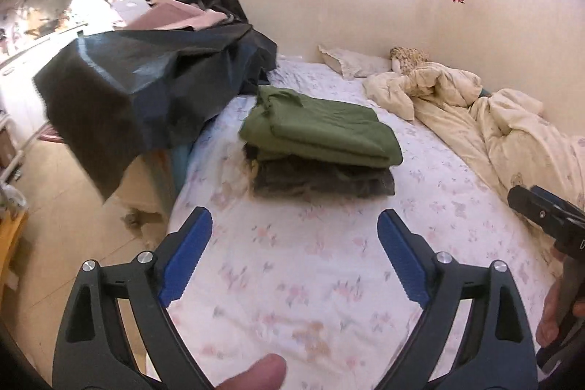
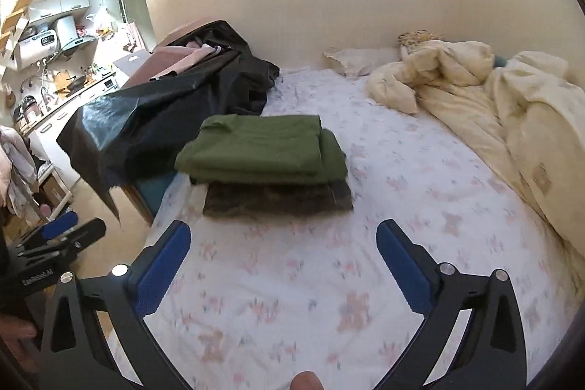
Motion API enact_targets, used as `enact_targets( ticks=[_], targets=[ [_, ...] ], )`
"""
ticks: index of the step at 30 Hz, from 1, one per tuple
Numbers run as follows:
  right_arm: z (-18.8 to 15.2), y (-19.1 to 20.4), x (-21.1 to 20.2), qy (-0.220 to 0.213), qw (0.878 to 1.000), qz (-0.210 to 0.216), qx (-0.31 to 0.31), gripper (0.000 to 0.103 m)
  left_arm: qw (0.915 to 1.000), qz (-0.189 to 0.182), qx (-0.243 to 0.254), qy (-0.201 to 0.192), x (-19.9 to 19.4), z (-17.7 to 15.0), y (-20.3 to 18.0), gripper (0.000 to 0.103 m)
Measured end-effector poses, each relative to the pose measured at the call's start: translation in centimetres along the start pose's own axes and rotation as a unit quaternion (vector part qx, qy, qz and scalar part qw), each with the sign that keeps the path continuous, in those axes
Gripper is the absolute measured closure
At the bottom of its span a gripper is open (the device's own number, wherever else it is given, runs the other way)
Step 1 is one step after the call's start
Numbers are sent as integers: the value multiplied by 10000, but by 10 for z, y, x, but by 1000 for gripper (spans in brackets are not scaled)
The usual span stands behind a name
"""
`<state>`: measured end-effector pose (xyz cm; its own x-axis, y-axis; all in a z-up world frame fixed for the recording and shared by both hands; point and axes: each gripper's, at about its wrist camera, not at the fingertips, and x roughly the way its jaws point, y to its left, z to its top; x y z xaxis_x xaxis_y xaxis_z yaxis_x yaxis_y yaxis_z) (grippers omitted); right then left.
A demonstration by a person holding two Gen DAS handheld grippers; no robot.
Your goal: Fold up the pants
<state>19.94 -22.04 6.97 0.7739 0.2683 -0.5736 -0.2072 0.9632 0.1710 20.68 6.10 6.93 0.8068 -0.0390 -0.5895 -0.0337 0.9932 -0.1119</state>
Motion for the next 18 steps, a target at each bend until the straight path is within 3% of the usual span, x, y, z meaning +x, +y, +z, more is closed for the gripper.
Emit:
enact_targets(
  ticks=[2, 7, 12, 15, 18],
  targets=[
    [-21, 5, -19, -115, 9999, -19, 19, 0, 9997, 158, -2, -159, -22, -24, 1, 0],
    [-65, 19, -50, -299, 9993, -175, -130, 0, 9996, 166, -174, -113, -50, -58, 3, 0],
    [-121, 20, -65, -473, 9986, -226, -76, 0, 9986, 309, 158, -387, -68, -90, -5, 0],
    [-135, 18, -61, -283, 9994, -212, 25, 0, 9976, 352, 445, -402, -68, -101, -16, 0],
    [-135, 17, -64, -412, 9987, -315, -8, 0, 9967, 340, 613, -417, -69, -110, -24, 0]
  ],
)
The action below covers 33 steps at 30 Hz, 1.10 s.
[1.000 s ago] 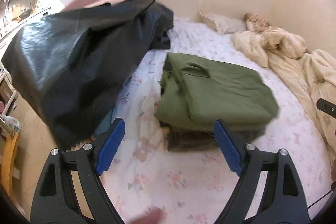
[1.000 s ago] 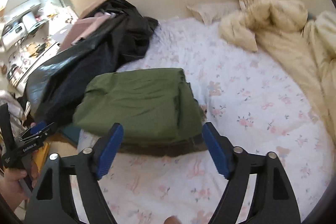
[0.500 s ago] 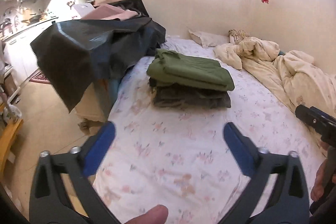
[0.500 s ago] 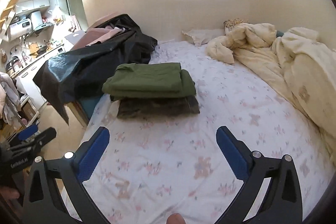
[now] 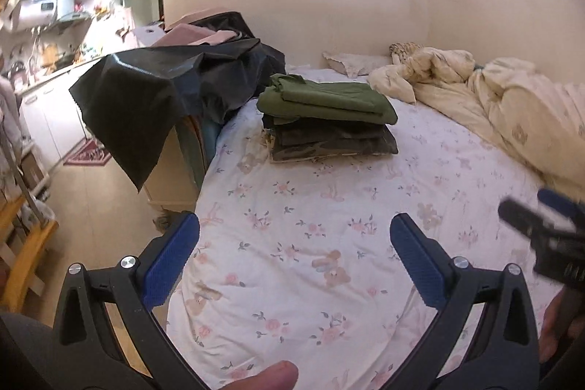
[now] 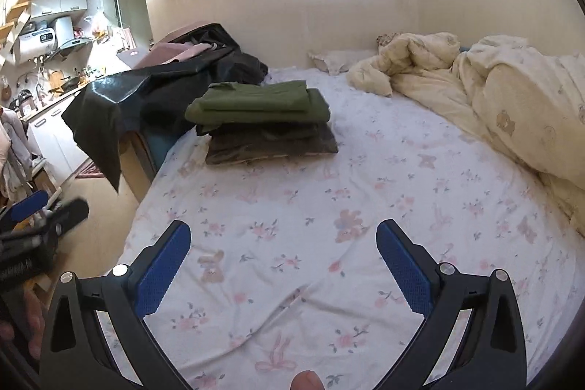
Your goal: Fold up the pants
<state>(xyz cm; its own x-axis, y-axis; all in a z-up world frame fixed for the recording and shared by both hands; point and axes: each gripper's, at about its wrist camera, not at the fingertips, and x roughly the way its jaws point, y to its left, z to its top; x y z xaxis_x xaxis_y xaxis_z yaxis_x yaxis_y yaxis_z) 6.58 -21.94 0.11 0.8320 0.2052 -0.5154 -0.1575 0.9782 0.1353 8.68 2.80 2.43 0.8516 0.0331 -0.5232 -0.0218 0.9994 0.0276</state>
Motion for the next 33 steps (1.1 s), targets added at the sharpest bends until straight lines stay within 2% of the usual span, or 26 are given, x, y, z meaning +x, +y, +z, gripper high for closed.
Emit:
enact_targets(
  ticks=[3, 10, 19, 33],
  targets=[
    [-1, -4, 1, -11, 9999, -14, 127, 0, 9999, -119, 19, 67, 3, -2, -5, 0],
    [-2, -6, 2, 16, 9999, 11, 109, 0, 9999, -28, -119, 106, 6, -4, -3, 0],
    [-1, -9, 1, -27, 9999, -8, 164, 0, 9995, -84, -226, 204, 8, -7, -3, 0],
    [-2, -15, 1, -31, 9997, -52, 228, 0, 9995, -115, -202, 207, 9, -6, -7, 0]
  ],
)
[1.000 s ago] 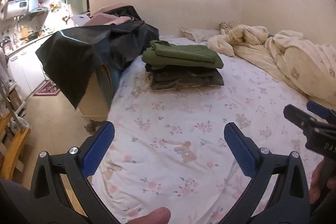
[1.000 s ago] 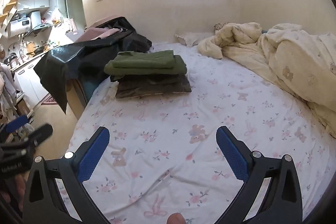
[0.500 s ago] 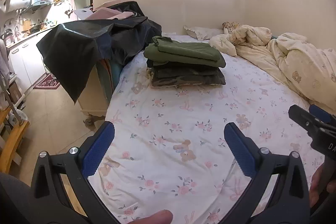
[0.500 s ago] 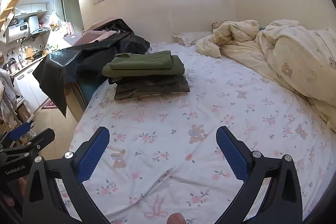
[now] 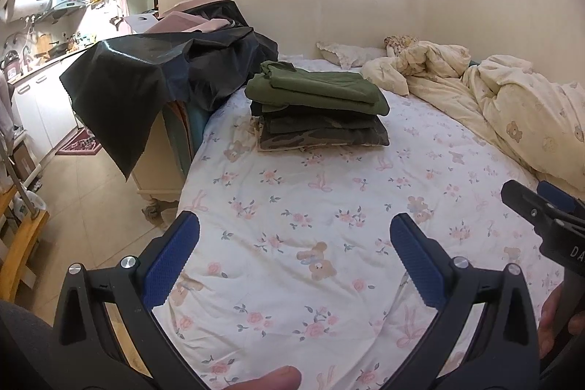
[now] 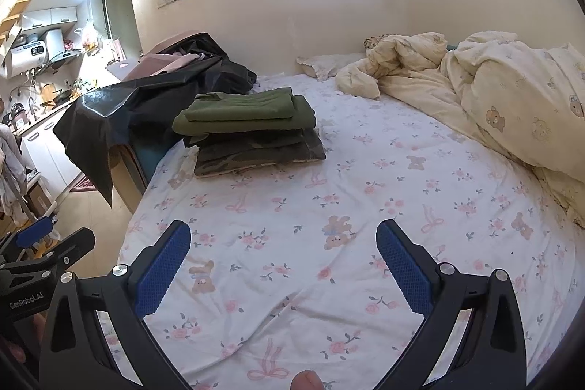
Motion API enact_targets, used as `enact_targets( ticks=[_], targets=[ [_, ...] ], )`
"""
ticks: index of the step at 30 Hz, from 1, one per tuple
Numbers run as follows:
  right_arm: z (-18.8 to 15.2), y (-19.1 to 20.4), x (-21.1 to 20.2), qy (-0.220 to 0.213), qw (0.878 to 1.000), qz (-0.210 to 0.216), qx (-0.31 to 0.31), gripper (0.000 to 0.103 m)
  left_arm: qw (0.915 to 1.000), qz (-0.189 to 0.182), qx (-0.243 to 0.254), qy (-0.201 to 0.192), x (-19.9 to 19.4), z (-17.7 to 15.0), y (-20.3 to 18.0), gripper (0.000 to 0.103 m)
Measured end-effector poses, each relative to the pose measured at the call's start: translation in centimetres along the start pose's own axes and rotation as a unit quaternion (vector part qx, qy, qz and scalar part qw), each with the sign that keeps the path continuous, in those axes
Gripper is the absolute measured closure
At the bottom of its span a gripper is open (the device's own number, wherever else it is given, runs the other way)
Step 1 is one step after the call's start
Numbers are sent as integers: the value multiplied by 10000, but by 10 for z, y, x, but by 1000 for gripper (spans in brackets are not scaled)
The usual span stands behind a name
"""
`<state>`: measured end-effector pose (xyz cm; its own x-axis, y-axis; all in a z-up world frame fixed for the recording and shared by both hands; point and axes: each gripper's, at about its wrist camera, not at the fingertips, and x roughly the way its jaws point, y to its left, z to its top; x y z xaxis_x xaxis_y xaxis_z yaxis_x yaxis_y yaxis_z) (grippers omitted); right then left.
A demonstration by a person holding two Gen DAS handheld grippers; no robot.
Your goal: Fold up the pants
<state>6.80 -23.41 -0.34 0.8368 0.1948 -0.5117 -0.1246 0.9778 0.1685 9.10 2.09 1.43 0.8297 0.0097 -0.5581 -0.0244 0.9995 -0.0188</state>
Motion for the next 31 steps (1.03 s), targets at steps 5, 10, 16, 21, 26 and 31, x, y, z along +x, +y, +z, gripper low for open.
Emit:
enact_targets(
  ticks=[5, 10, 16, 21, 26, 31],
  targets=[
    [0, 1, 0, 5, 10000, 11, -22, 0, 10000, 2, -51, -15, -2, 1, 1, 0],
    [0, 2, -1, -11, 9999, 94, -54, 0, 10000, -5, -63, -43, -2, 1, 0, 0],
    [0, 2, -2, -15, 9998, 189, 12, 0, 9999, -27, -121, -10, -1, 2, 3, 0],
    [-1, 5, -1, -10, 9998, 176, -62, 0, 9999, 2, -163, -10, -1, 2, 4, 0],
    [-1, 6, -2, -18, 9998, 181, -84, 0, 9999, 8, -140, -11, 0, 2, 4, 0],
    [-1, 6, -2, -16, 9998, 185, -77, 0, 9999, -35, -124, 32, 1, 0, 2, 0]
  ],
)
